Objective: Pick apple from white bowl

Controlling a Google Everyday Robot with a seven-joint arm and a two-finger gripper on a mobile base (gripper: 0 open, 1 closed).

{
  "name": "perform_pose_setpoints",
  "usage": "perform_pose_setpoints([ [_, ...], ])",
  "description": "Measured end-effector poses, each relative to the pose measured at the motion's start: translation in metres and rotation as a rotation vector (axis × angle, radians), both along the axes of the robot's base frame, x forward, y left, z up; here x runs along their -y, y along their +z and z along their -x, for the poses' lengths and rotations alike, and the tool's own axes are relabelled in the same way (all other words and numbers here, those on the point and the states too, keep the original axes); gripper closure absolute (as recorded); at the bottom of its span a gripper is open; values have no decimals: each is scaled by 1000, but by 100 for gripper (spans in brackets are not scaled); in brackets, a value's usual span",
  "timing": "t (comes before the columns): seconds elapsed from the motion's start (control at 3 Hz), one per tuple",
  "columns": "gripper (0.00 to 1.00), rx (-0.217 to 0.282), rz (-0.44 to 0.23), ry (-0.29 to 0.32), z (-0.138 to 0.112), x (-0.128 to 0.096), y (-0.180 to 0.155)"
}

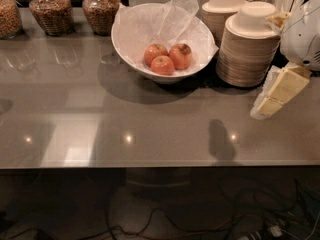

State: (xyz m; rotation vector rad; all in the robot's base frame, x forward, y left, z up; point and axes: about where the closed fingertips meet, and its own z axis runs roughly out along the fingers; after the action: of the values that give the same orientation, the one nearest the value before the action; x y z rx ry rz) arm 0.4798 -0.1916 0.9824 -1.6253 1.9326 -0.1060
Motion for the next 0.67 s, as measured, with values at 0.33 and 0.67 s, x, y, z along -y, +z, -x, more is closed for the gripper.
perform_pose_setpoints([
  [0.33,0,133,-76,48,-35,-25,15],
  [0.67,0,201,-106,83,-67,-47,26],
])
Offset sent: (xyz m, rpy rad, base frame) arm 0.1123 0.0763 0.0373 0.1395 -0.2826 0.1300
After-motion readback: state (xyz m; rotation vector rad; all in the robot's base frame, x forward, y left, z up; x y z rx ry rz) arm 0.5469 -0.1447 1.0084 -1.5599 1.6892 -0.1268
